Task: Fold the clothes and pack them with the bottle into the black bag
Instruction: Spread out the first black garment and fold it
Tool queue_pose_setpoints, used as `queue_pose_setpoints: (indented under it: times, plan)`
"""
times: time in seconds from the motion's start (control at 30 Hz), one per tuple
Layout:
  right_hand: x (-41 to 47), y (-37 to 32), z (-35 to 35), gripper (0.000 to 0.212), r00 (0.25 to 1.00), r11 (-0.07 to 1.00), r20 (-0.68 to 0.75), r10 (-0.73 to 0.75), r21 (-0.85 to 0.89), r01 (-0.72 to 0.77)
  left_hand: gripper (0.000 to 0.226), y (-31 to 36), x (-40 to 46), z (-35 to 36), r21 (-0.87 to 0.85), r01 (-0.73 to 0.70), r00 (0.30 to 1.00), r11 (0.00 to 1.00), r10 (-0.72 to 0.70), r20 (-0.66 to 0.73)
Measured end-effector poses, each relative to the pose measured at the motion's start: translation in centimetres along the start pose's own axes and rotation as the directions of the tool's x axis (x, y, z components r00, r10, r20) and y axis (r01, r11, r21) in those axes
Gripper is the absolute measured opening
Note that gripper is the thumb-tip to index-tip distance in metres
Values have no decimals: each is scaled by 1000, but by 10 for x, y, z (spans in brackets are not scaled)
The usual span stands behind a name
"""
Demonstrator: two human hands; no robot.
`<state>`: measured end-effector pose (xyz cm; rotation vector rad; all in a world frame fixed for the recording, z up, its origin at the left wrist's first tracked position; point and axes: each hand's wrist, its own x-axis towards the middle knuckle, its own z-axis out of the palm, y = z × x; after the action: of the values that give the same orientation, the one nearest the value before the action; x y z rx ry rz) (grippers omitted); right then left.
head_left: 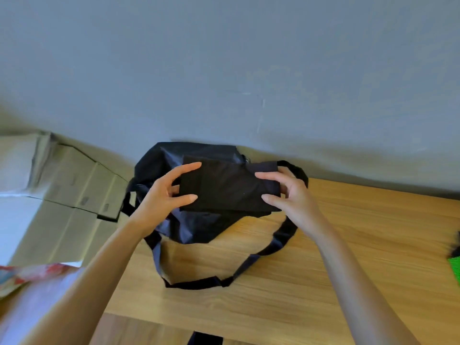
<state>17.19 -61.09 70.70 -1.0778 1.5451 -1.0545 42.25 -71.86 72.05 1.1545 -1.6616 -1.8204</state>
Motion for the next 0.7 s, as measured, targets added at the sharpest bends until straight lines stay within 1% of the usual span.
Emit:
queue_pose_setpoints:
  times: [0.17,0.3,0.4,0.47,0.53,0.6,0.7]
  plan:
    - [43,-15,64,41,999,996,-2,-41,-84,41,58,-7,7,-72,34,8,999,999,-7,-34]
    - [68,-15,91,44,1000,981,17,-8,-195,11,58,-22,19,-102,56,43,999,997,-42,-28]
    - [73,-8,100,45,999,963,27,20,-271,-12,57,-36,26,-107,81,71,997,994,-71,-7]
    - [71,-2,101,46,998,967,21,51,-251,-44,56,-45,28,-106,93,77,997,993,-78,10]
    - [67,6,103,47,998,964,18,64,-259,-58,57,-54,28,-104,146,49,998,988,-55,36]
    - [63,14,106,48,998,959,19,54,-281,-47,62,-63,28,-102,181,13,998,983,-24,62]
    - [63,16,108,49,1000,953,-10,6,-303,-9,68,-72,29,-101,178,-18,999,984,11,39]
